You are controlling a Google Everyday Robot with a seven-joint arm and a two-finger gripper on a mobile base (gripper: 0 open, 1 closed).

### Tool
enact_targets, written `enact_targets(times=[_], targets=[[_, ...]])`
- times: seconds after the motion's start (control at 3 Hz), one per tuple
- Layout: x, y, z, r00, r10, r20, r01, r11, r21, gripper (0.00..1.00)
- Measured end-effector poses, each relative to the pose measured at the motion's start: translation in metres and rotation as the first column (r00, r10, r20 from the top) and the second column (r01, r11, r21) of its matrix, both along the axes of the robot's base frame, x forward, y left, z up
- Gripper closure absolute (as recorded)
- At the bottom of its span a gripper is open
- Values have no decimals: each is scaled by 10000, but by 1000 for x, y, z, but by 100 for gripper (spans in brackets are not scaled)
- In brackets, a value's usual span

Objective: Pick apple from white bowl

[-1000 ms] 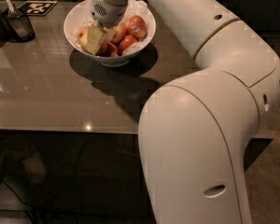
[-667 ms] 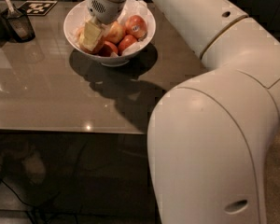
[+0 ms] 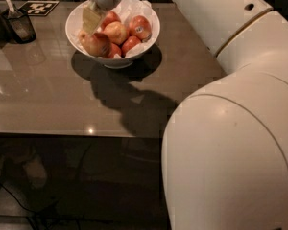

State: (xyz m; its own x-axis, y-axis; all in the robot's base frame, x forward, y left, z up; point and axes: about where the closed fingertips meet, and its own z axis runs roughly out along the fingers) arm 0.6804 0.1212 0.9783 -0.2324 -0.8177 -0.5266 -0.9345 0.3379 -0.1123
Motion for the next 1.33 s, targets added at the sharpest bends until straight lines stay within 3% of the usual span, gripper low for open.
enact_targets(times=[0.67,1.33], targets=[[22,-5,31,9958,-262,882,269,9996,-65,100],[23,-5,34,9953,-281,931,284,9996,-16,57]])
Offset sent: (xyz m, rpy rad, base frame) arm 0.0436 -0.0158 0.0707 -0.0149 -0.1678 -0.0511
